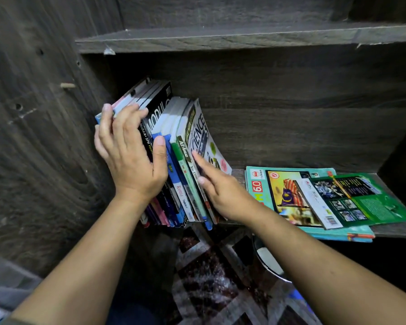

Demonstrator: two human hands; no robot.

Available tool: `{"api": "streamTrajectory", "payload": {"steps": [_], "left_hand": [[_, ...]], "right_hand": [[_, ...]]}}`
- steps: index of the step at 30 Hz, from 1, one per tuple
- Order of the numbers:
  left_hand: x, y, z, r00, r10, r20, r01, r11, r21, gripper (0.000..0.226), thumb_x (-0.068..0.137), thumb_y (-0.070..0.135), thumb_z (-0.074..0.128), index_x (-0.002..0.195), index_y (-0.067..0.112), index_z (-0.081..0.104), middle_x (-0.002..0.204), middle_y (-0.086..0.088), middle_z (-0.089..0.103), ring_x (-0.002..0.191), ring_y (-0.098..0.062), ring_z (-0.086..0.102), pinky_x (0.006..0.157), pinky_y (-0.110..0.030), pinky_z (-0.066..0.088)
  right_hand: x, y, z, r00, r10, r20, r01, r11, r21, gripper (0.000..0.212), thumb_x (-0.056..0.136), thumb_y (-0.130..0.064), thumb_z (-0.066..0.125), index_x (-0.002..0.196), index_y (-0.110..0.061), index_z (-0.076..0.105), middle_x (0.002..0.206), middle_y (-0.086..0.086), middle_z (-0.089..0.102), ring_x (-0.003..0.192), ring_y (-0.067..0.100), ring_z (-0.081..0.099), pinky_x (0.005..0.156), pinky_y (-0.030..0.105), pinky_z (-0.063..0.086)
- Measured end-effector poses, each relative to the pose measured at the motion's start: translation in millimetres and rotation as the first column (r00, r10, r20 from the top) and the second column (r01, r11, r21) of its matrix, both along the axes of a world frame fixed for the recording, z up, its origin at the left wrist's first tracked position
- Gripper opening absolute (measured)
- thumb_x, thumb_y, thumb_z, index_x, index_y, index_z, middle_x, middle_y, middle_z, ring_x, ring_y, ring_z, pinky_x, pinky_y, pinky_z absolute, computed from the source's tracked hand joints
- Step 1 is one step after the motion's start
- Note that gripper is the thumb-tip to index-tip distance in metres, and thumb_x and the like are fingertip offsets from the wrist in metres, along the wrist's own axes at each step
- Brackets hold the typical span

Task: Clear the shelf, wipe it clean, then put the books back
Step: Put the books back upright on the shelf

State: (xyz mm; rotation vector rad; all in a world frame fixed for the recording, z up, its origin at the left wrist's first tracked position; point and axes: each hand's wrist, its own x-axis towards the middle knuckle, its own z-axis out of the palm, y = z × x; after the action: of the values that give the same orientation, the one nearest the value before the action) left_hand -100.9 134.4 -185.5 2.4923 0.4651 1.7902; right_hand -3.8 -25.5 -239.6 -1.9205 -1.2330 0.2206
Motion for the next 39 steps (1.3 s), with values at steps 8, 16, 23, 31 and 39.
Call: {"api": "streamTrajectory", "payload": {"steps": [8, 16, 23, 31, 39], "left_hand": [[-1, 2, -1, 0.999, 0.02, -0.043, -0.019, 0.999, 0.034, 0.056, 0.09, 0.051, 0.043, 0.131, 0.012, 0.045, 0.14, -0.006, 0.046, 0.142, -0.032, 0.022, 0.113, -0.05, 0.015], [1, -1, -1, 1.0, 0.023, -0.018, -0.023, 1.0, 0.01, 0.053, 0.091, 0.047, 0.045, 0.129, 0.01, 0.047, 0.14, -0.007, 0.046, 0.142, -0.032, 0.021, 0.114, -0.051, 0.014], [6, -4, -1, 0.999, 0.04, -0.002, -0.04, 0.999, -0.009, 0.052, 0.09, 0.045, 0.046, 0.127, 0.008, 0.048, 0.139, -0.009, 0.046, 0.142, -0.034, 0.02, 0.114, -0.053, 0.014], [4, -3, -1, 0.999, 0.025, 0.023, -0.025, 1.0, 0.002, 0.051, 0.091, 0.044, 0.043, 0.127, 0.008, 0.051, 0.138, -0.006, 0.049, 0.142, -0.031, 0.023, 0.114, -0.049, 0.015], [5, -4, 4, 0.995, 0.027, 0.092, -0.024, 0.999, -0.032, 0.045, 0.091, 0.039, 0.038, 0.12, 0.012, 0.059, 0.13, 0.001, 0.057, 0.136, -0.025, 0.031, 0.111, -0.047, 0.023]], "right_hand": [[15, -57, -19, 0.941, 0.053, 0.333, 0.205, 0.694, -0.69, 0.076, 0.09, -0.058, 0.054, 0.152, -0.037, 0.015, 0.158, 0.003, 0.025, 0.141, 0.028, 0.031, 0.113, 0.042, 0.032], [38, -118, -54, 0.937, 0.007, 0.35, 0.289, 0.546, -0.786, 0.092, 0.088, -0.039, 0.065, 0.155, -0.029, 0.003, 0.162, 0.007, 0.004, 0.147, 0.033, 0.014, 0.117, 0.044, 0.026], [34, -117, -47, 0.905, -0.05, 0.421, 0.366, 0.595, -0.716, 0.07, 0.097, -0.031, 0.049, 0.155, -0.02, 0.011, 0.161, 0.004, 0.017, 0.146, 0.026, 0.023, 0.112, 0.037, 0.03], [44, -116, -22, 0.766, -0.323, 0.556, 0.558, 0.764, -0.324, 0.052, 0.097, -0.025, 0.051, 0.147, -0.02, 0.037, 0.134, 0.012, 0.058, 0.105, 0.036, 0.063, 0.082, 0.039, 0.049], [21, -52, 17, 0.797, -0.579, 0.171, 0.504, 0.794, 0.341, 0.051, 0.085, -0.024, 0.05, 0.134, -0.013, 0.054, 0.121, 0.008, 0.067, 0.097, 0.027, 0.061, 0.08, 0.032, 0.046]]}}
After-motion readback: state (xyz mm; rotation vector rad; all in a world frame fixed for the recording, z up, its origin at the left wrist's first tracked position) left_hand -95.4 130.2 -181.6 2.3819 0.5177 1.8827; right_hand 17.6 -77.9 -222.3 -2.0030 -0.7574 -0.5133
